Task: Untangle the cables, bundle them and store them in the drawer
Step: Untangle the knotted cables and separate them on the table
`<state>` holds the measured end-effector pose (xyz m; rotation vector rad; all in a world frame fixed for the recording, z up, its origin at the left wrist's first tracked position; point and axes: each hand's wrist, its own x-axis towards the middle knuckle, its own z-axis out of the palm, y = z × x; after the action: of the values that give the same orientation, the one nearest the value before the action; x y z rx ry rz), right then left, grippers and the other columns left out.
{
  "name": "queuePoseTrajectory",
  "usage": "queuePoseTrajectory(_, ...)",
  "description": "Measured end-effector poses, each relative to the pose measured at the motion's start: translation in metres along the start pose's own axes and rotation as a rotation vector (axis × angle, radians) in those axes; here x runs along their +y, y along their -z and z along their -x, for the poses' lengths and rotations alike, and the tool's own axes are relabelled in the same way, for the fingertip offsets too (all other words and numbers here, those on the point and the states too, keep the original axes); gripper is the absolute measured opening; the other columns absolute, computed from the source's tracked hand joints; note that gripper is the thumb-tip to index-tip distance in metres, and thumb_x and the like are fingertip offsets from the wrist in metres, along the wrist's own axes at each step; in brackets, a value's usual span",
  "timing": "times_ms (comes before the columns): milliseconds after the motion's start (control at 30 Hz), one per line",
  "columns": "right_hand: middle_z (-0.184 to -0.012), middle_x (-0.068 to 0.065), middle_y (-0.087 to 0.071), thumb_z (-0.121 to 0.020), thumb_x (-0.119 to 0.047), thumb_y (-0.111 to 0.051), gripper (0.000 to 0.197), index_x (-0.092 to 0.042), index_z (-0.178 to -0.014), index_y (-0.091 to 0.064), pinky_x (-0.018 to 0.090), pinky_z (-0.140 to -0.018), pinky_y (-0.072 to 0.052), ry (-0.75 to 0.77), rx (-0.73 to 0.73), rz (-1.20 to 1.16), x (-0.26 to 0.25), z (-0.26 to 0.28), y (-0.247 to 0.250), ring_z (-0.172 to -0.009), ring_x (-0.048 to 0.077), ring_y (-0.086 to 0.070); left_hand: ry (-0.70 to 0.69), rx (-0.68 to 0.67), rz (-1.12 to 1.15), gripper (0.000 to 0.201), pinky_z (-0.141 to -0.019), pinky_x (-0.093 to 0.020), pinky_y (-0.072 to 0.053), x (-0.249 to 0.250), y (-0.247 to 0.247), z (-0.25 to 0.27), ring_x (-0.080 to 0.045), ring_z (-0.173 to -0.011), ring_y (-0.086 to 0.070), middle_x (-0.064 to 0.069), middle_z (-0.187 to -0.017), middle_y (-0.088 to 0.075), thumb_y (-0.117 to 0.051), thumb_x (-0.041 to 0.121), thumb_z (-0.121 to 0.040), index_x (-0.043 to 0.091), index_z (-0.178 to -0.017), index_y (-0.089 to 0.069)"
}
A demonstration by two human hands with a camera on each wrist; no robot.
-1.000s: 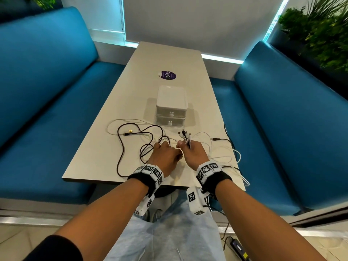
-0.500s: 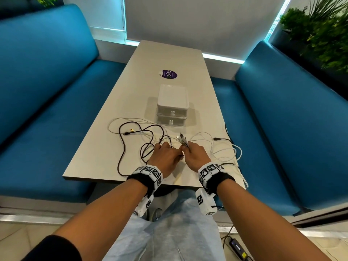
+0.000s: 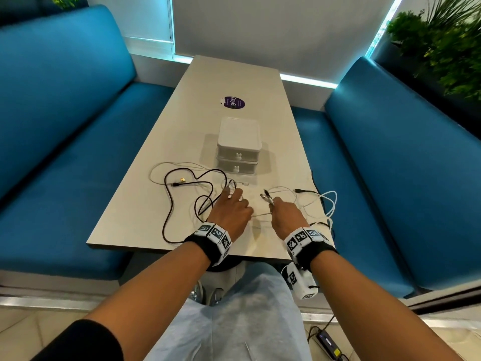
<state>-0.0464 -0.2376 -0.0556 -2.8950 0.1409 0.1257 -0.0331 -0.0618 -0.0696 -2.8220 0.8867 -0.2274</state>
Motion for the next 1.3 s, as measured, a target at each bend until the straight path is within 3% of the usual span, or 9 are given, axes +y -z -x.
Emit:
queuePoseTrajectory(100, -0.101, 0.021, -0.064, -0.103, -0.023, -0.034, 0.025, -0.006, -0.111, -0.051, 0.034, -0.065, -0.038, -0.112, 0.018, -0.023, 0.023, -0.001, 0.007, -0.09, 0.039, -0.062, 0.012, -0.05, -0.033, 0.022, -0.111, -0.056, -0.009, -0.011, -0.006, -0.002, -0.029, -0.13, -0.04, 0.004, -0.113, -0.067, -0.055, 0.029, -0.092, 0.023, -0.106, -0.07)
queuePoseTrajectory(233, -0.105, 0.02, -0.064, -0.104, -0.021, -0.034, 0.026, -0.004, -0.114, -0.051, 0.033, -0.067, -0.037, -0.154, 0.037, -0.079, 0.034, 0.001, 0.018, -0.094, 0.037, -0.061, -0.072, -0.04, -0.041, 0.021, -0.115, -0.059, -0.014, -0.018, -0.004, 0.0, -0.03, -0.117, -0.053, -0.001, -0.104, -0.069, -0.061, 0.022, -0.084, 0.02, -0.103, -0.07)
queuePoseTrajectory(333, -0.104, 0.019, -0.065, -0.103, -0.017, -0.036, 0.024, -0.003, -0.111, -0.053, 0.03, -0.069, -0.034, -0.05, 0.035, -0.156, 0.014, 0.002, 0.023, -0.096, 0.035, -0.06, -0.094, 0.012, -0.046, 0.015, -0.113, -0.058, -0.022, -0.014, -0.008, 0.002, -0.03, -0.101, -0.06, -0.001, -0.087, -0.069, -0.067, 0.02, -0.074, 0.022, -0.089, -0.072)
queuePoseTrajectory(567, -0.096, 0.015, -0.061, -0.1, -0.015, -0.039, 0.018, -0.013, -0.091, -0.055, 0.033, -0.076, -0.04, 0.221, -0.051, -0.288, -0.031, 0.005, 0.015, -0.092, 0.035, -0.057, -0.075, 0.015, -0.038, 0.015, -0.108, -0.056, -0.027, -0.011, -0.01, 0.005, -0.03, -0.097, -0.059, 0.001, -0.083, -0.067, -0.068, 0.022, -0.073, 0.023, -0.087, -0.071)
queuePoseTrajectory(733, -0.085, 0.009, -0.065, -0.09, -0.043, -0.021, 0.042, -0.018, -0.093, -0.054, 0.043, -0.083, -0.049, 0.234, -0.057, -0.267, -0.039, 0.007, 0.006, -0.093, 0.032, -0.054, -0.029, 0.001, -0.033, 0.033, -0.113, -0.052, -0.009, -0.008, -0.013, 0.005, -0.026, -0.121, -0.048, 0.002, -0.11, -0.064, -0.055, 0.025, -0.088, 0.024, -0.12, -0.062)
queuePoseTrajectory(967, -0.088, 0.015, -0.068, -0.102, -0.027, -0.038, 0.022, -0.011, -0.108, -0.052, 0.04, -0.073, -0.049, 0.282, -0.147, -0.278, -0.041, 0.013, 0.006, -0.081, 0.034, -0.063, -0.02, -0.004, 0.014, 0.038, -0.118, -0.05, -0.005, -0.009, -0.016, 0.005, -0.024, -0.134, -0.038, 0.0, -0.132, -0.057, -0.048, 0.02, -0.094, 0.016, -0.132, -0.053)
queuePoseTrajectory(1133, -0.095, 0.022, -0.064, -0.103, -0.032, -0.037, 0.029, -0.008, -0.111, -0.051, 0.037, -0.067, -0.042, 0.292, -0.125, -0.03, -0.035, 0.013, 0.002, -0.086, 0.04, -0.06, -0.137, 0.072, -0.005, 0.03, -0.114, -0.054, -0.027, -0.013, -0.022, 0.01, -0.026, -0.119, -0.055, -0.005, -0.111, -0.069, -0.063, 0.015, -0.085, 0.012, -0.114, -0.067)
queuePoseTrajectory(1233, -0.097, 0.019, -0.062, -0.102, -0.027, -0.036, 0.025, -0.009, -0.116, -0.047, 0.037, -0.063, -0.04, 0.283, -0.101, 0.185, -0.027, 0.013, 0.005, -0.086, 0.038, -0.061, -0.174, 0.15, -0.039, 0.015, -0.104, -0.056, -0.039, -0.015, -0.019, 0.007, -0.027, -0.097, -0.062, -0.003, -0.083, -0.068, -0.072, 0.011, -0.074, 0.014, -0.089, -0.071)
queuePoseTrajectory(1300, -0.096, 0.014, -0.063, -0.101, -0.023, -0.037, 0.021, -0.012, -0.117, -0.046, 0.035, -0.061, -0.038, 0.287, -0.085, 0.313, -0.02, 0.011, 0.01, -0.084, 0.034, -0.062, -0.187, 0.182, -0.068, 0.009, -0.101, -0.056, -0.041, -0.015, -0.018, 0.005, -0.026, -0.09, -0.061, -0.001, -0.077, -0.064, -0.073, 0.012, -0.074, 0.016, -0.081, -0.07)
